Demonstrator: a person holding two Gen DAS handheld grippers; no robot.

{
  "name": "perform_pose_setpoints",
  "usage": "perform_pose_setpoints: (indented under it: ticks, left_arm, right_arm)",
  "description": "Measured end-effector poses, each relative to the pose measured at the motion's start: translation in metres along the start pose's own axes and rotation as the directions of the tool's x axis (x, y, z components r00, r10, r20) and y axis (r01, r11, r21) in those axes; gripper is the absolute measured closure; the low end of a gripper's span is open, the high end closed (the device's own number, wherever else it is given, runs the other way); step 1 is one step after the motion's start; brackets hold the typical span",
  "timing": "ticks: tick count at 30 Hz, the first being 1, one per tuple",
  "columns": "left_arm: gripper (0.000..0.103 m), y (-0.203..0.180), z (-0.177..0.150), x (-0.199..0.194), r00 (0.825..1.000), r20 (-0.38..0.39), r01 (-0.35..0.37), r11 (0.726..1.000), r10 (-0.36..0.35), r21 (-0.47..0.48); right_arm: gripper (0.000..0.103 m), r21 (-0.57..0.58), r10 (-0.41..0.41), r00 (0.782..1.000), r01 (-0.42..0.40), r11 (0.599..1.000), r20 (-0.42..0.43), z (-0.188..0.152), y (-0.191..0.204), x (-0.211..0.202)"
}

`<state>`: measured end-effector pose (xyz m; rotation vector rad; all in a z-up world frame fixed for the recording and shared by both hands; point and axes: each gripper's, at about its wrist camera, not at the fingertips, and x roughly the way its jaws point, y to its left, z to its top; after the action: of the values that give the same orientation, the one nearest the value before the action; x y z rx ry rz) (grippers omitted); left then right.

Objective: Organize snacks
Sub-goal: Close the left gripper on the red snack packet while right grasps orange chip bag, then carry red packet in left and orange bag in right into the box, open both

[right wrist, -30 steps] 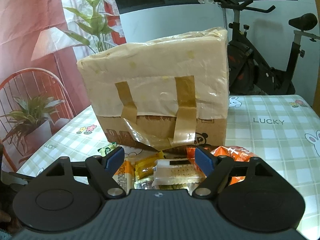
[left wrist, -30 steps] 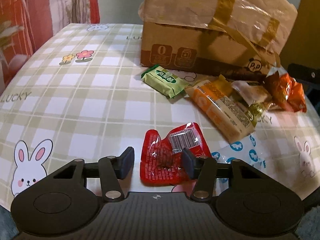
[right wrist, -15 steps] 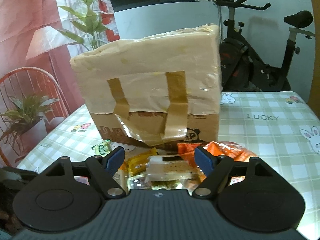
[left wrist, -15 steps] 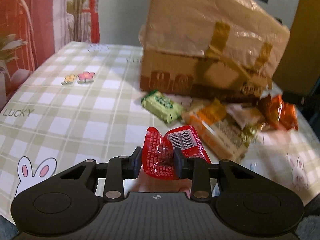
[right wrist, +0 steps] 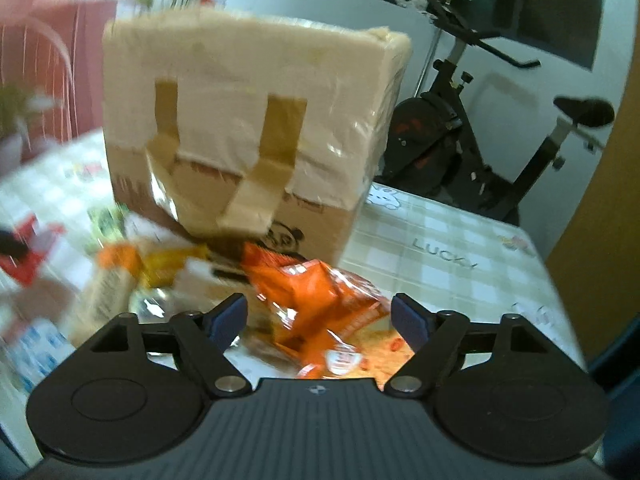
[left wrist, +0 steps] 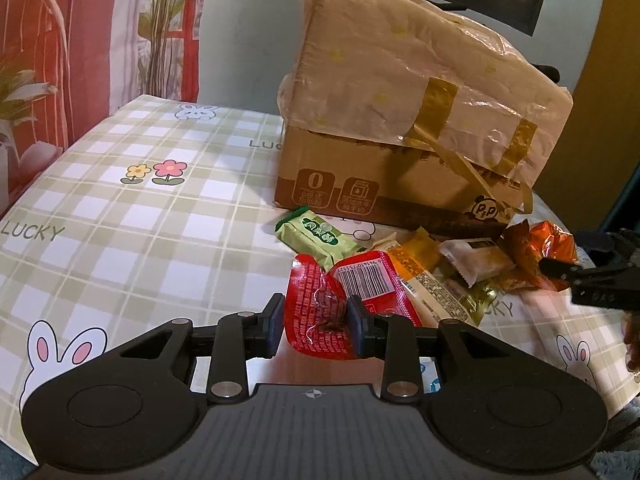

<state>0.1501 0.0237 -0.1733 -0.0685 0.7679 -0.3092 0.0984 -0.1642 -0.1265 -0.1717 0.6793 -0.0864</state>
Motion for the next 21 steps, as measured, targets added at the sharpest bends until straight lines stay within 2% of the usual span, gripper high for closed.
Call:
perform_pose_setpoints:
  ticks: [3, 8, 11, 13, 15, 17, 21]
  left_arm:
    - [0.068, 0.000, 0.000, 0.000, 1.000, -0.003, 0.002, 1.000, -0.002, 0.003]
    - [0.068, 0.002, 0.000, 0.000, 1.000, -0.004, 0.002, 1.000, -0.002, 0.002]
    - [0.068, 0.001, 0.000, 0.000, 1.000, -0.003, 0.000, 1.000, 0.000, -0.001]
    - [0.068, 0.002, 0.000, 0.000, 1.000, -0.002, 0.001, 1.000, -0.001, -0.002]
    - [0.068, 0.001, 0.000, -0.001, 1.000, -0.001, 0.002, 1.000, -0.002, -0.002]
    - [0.068, 0.001, 0.001, -0.002, 1.000, 0.003, 0.003, 1.000, -0.003, -0.004]
    - [0.068, 0.002, 0.003, -0.005, 1.000, 0.020, 0.009, 1.000, -0.008, -0.011]
  right_arm:
    - [0.018, -0.061, -0.020, 0.999, 0.019, 0.998, -0.026, -0.005, 0.003, 0.013]
    - [0.013, -0.049, -0.014, 0.999, 0.011, 0.999, -0.053, -0.009, 0.002, 0.035]
    - [0.013, -0.036, -0.024, 0.998, 0.022, 0.999, -0.055, -0.009, -0.002, 0.044]
    - [0.017, -0.032, -0.037, 0.997, 0.035, 0.999, -0.061, -0.010, -0.005, 0.048]
    - [0.026, -0.028, -0.053, 0.997, 0.051, 0.998, -0.052, -0.012, -0.009, 0.047]
    - [0.031, -0.013, -0.041, 0.998, 0.040, 0.999, -0.042, -0.013, -0.014, 0.043]
    - [0.033, 0.036, -0.008, 1.000, 0.009, 0.999, -0.016, -0.013, -0.021, 0.026]
